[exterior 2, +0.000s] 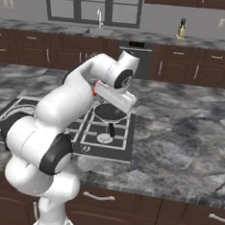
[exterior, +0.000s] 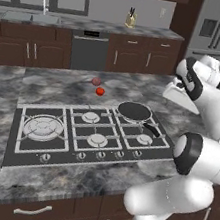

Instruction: Place the pan on the rear right burner on the stove. Then place the tomato and the onion in the pan and turn on the rear right burner.

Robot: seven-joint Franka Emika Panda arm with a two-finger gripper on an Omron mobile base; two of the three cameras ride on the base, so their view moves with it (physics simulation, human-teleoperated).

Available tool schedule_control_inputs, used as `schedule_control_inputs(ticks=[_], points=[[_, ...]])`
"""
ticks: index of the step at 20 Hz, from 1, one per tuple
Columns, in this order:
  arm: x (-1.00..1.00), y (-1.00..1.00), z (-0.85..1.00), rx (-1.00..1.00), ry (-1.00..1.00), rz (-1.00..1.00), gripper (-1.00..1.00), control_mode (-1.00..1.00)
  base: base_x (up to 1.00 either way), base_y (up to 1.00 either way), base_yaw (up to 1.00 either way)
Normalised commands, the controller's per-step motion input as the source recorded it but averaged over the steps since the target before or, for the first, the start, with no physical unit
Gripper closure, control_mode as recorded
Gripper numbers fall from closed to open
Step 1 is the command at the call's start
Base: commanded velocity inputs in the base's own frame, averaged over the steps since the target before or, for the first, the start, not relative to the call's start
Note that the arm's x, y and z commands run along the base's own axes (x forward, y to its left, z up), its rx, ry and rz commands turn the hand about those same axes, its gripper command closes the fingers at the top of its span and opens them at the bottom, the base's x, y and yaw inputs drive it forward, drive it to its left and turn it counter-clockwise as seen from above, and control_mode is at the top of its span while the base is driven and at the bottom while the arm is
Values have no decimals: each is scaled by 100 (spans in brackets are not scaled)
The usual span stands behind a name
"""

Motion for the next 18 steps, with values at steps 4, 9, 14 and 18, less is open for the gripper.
schedule_control_inputs(ticks=[4, 9, 14, 18], points=[[-55, 20, -8, -14, -10, 29, -100, -100, 0, 0, 0], [-95, 32, -55, -7, -30, 25, -100, -100, 0, 0, 0], [-53, 50, -14, -2, -16, 13, -100, -100, 0, 0, 0], [0, 87, 6, -8, 0, 8, -100, -100, 0, 0, 0]])
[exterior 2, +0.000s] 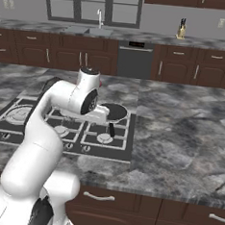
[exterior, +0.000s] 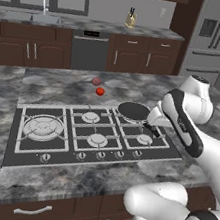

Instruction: Place the pan on the rear right burner on the stove. Then place the tomato and the onion in the pan and turn on the rear right burner.

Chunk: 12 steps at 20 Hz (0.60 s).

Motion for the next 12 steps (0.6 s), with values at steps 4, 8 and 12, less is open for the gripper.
schedule_control_inputs(ticks=[4, 8, 12], points=[[-1, 67, 1, -7, 0, 7, -100, -100, 0, 0, 0], [-17, 4, 0, -1, 0, 4, -100, -100, 0, 0, 0], [0, 0, 0, 0, 0, 0, -100, -100, 0, 0, 0]])
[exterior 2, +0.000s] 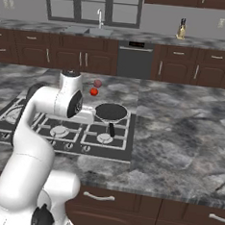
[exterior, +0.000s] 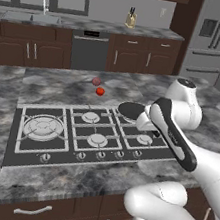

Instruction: Place the pan on the rear right burner on the stove. Then place the tomato and the onion in the pan and turn on the rear right burner.

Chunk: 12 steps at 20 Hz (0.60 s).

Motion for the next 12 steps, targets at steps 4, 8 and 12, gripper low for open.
schedule_control_inputs(ticks=[4, 8, 12], points=[[0, 0, -1, 0, 3, 0, -100, -100, 0, 0, 0], [0, 0, -1, 0, 1, 0, -100, 100, -28, -1, 0], [0, 0, 0, 0, 0, 0, -100, 100, -100, -1, 0]])
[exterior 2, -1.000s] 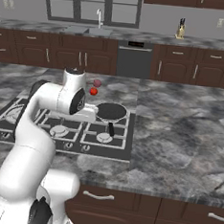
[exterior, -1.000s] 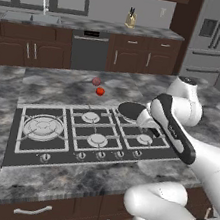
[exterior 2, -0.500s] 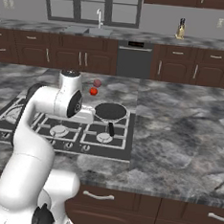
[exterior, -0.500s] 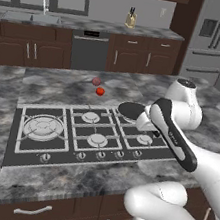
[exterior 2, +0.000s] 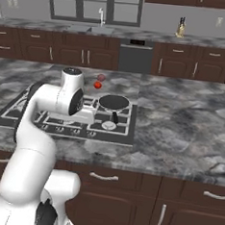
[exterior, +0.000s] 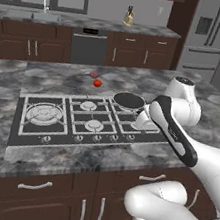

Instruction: Place the pan on the rear right burner on the stove. Then place the tomato and the onion in the pan and turn on the rear right burner.

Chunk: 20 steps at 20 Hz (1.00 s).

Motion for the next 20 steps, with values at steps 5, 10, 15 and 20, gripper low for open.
schedule_control_inputs(ticks=[5, 10, 15, 20], points=[[0, 0, 0, 0, 0, 0, -100, 100, -99, 11, 1], [0, 0, 0, 0, 0, 0, -100, 100, -73, 70, -20], [0, 0, 0, 0, 0, 0, -100, 100, -59, 100, -29], [0, 0, 0, 0, 0, 0, -100, 100, -70, 100, -21]])
